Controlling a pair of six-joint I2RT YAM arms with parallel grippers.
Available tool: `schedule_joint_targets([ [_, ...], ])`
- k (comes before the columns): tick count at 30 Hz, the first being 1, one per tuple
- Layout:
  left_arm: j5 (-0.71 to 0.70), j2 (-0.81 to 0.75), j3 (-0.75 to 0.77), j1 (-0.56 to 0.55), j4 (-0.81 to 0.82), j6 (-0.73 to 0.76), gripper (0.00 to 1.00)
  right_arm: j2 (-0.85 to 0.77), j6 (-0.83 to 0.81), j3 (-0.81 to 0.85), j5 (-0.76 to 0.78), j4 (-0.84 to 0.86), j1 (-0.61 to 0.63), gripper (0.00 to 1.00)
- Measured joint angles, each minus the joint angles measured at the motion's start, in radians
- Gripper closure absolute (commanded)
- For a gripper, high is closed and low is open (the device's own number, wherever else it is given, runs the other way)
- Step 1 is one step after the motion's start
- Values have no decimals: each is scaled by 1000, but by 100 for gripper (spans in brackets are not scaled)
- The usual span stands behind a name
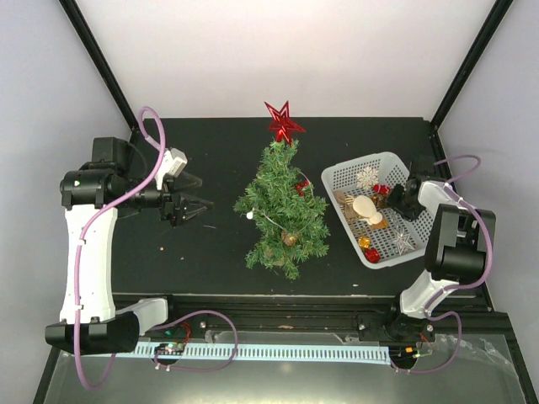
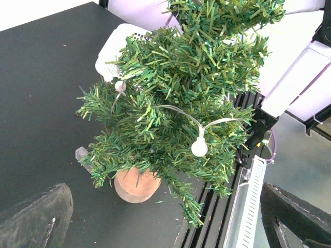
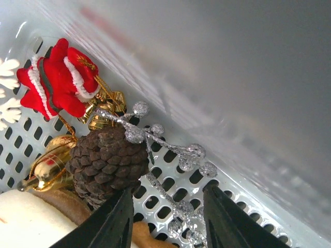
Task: Decorate the small christmas tree
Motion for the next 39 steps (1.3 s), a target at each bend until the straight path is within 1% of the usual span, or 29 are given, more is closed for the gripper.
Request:
schedule_joint_targets([
  [8, 11, 0, 0, 0, 0, 10, 1, 1, -4, 0, 2, 4, -1, 68],
  [13, 21, 0, 0, 0, 0, 13, 1, -4, -5, 1, 5, -11, -1, 68],
  [22, 26, 0, 0, 0, 0, 17, 1, -78, 5, -19, 35, -128, 0, 66],
  [26, 26, -1, -10, 0, -2, 22, 1, -82, 5, -19, 48, -148, 0, 64],
  [31, 26, -2, -24, 0, -11, 27, 1, -65, 4, -20, 49, -143, 0, 63],
  [39, 26, -11, -46, 0, -21, 35, 1, -1, 0, 5, 79, -83, 21, 61],
])
